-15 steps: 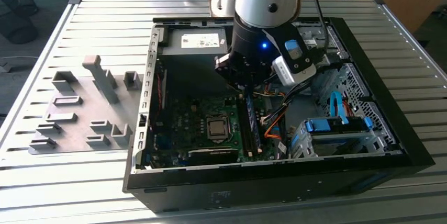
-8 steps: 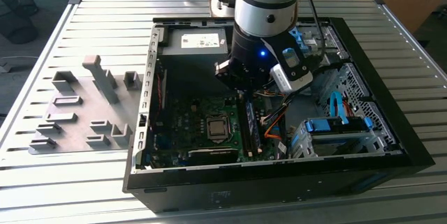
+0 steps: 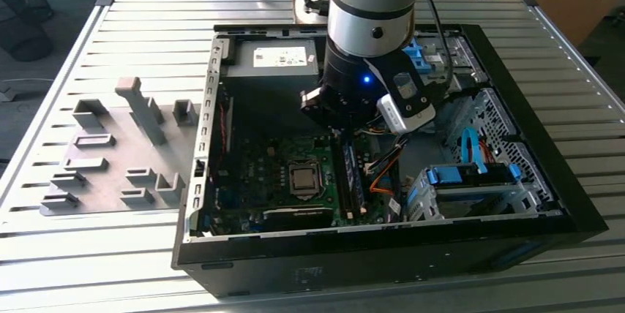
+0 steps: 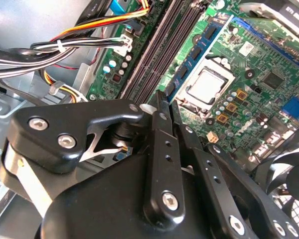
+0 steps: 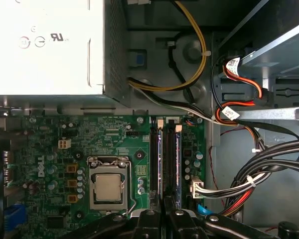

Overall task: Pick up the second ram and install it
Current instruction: 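Insert the second ram into the second slot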

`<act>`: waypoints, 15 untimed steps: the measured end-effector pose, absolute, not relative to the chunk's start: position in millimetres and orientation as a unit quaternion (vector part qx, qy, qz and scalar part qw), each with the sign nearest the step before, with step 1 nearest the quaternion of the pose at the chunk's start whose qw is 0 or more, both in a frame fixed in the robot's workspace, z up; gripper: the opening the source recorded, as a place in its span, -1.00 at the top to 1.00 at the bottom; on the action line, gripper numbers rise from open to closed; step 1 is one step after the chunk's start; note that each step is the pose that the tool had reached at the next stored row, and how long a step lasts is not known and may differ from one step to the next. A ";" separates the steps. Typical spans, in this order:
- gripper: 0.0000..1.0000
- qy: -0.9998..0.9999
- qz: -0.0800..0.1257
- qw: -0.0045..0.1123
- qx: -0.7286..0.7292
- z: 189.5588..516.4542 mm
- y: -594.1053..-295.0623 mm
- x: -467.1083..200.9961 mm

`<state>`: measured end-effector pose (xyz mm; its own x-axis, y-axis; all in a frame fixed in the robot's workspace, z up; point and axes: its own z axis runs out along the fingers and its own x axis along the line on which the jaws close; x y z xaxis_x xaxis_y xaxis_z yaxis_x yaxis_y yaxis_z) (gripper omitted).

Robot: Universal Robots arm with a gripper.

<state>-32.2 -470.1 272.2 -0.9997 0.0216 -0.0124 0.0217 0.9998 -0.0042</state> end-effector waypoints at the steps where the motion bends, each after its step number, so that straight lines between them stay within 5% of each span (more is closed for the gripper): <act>1: 0.73 1.000 -0.002 0.006 0.011 272.2 -470.1 -32.2; 15: 0.73 1.000 -0.002 0.006 0.011 267.3 -474.2 -32.2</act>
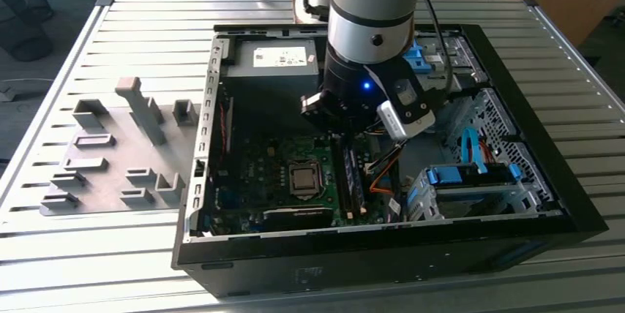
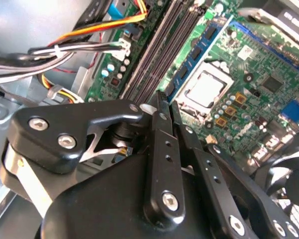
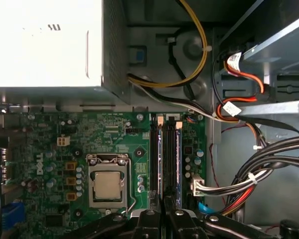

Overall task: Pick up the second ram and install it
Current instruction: 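Insert the second ram into the second slot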

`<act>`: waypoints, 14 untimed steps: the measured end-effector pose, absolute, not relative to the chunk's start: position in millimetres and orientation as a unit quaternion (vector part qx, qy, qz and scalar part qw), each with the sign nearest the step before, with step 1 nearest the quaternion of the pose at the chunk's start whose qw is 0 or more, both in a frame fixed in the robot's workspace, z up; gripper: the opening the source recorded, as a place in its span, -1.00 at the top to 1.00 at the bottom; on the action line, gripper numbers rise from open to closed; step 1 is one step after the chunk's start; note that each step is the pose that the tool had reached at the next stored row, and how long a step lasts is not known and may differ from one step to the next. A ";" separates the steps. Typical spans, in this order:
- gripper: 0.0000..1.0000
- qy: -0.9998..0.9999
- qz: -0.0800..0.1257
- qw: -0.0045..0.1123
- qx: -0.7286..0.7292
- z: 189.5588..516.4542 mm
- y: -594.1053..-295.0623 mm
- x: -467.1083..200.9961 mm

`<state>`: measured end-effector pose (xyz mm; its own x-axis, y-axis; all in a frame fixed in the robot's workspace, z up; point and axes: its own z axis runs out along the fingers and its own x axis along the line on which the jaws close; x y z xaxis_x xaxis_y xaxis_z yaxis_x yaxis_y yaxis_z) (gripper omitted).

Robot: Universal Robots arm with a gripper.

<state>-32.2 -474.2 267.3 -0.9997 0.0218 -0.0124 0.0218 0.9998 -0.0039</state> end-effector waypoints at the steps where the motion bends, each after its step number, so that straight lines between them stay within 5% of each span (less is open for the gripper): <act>1: 0.73 1.000 -0.002 0.006 0.011 265.6 -474.4 -32.3; 14: 0.73 1.000 -0.002 0.006 0.014 247.4 -475.3 -31.3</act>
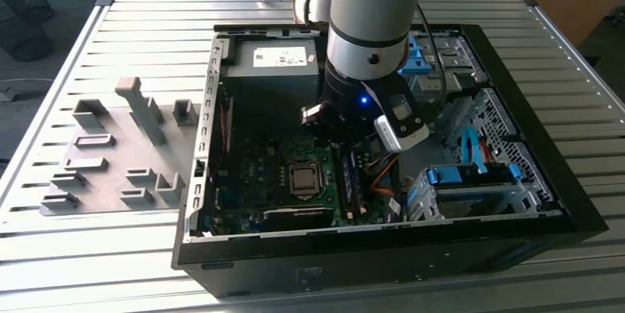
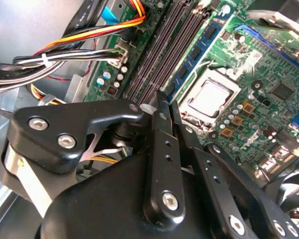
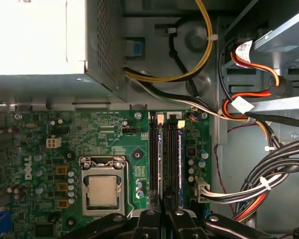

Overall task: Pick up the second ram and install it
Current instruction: 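Insert the second ram into the second slot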

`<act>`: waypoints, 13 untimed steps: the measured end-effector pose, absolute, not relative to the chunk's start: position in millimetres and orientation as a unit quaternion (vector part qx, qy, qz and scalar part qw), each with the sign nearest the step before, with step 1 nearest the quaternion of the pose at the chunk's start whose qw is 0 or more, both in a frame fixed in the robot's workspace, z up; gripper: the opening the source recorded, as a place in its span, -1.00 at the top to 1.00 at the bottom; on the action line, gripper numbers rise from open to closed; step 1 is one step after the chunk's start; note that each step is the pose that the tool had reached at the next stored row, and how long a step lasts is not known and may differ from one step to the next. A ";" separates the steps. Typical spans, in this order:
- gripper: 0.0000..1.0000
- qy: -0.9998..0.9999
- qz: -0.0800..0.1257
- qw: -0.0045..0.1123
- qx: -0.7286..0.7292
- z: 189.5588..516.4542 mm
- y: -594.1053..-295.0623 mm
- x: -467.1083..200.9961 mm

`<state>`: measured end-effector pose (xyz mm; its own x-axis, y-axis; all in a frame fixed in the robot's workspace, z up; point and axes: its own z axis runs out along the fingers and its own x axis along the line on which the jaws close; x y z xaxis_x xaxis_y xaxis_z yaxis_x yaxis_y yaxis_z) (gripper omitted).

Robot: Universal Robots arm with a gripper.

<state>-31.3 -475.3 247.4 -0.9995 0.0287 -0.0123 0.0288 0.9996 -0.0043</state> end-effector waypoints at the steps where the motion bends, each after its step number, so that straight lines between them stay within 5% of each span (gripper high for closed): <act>1: 0.73 1.000 -0.002 0.006 0.014 247.3 -475.3 -31.3; 13: 0.73 1.000 -0.002 0.006 0.009 232.3 -476.4 -28.3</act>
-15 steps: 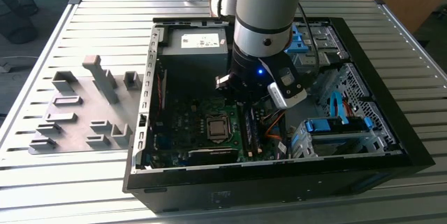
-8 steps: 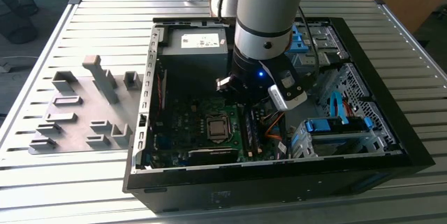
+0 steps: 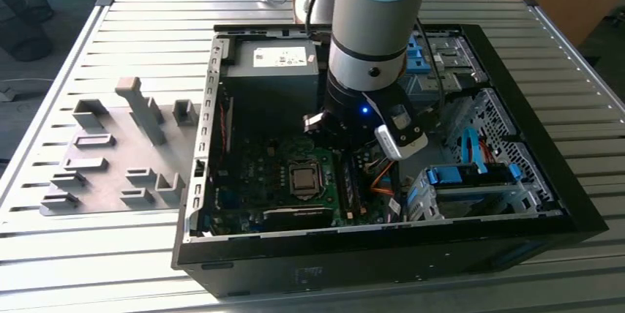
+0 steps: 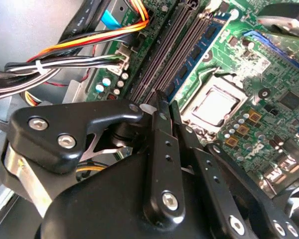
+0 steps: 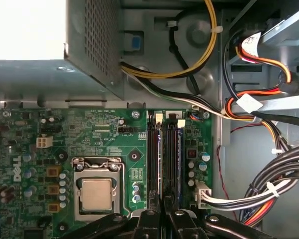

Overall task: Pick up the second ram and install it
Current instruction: 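Insert the second ram into the second slot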

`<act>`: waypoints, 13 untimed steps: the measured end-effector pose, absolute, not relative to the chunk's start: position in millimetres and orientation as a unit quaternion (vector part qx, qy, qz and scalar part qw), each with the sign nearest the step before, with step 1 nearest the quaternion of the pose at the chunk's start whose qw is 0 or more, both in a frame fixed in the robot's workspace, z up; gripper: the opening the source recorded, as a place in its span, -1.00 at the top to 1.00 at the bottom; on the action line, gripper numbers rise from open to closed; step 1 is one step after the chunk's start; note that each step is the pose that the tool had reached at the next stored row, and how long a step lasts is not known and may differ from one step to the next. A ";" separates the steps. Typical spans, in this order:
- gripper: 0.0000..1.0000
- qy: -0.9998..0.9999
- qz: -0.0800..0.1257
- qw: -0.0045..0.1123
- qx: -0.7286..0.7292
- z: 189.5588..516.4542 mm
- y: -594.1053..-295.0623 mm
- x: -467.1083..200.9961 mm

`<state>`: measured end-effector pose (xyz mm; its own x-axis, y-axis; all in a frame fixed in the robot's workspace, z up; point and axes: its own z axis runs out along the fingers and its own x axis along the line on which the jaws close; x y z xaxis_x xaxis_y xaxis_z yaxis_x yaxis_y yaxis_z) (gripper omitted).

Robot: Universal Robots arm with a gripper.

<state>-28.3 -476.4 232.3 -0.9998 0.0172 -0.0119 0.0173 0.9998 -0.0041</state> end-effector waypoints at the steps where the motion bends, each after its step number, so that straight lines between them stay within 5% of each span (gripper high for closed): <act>1: 0.73 1.000 -0.002 0.006 0.009 232.2 -476.4 -28.3; 13: 0.73 1.000 -0.002 0.006 0.009 231.0 -476.4 -28.3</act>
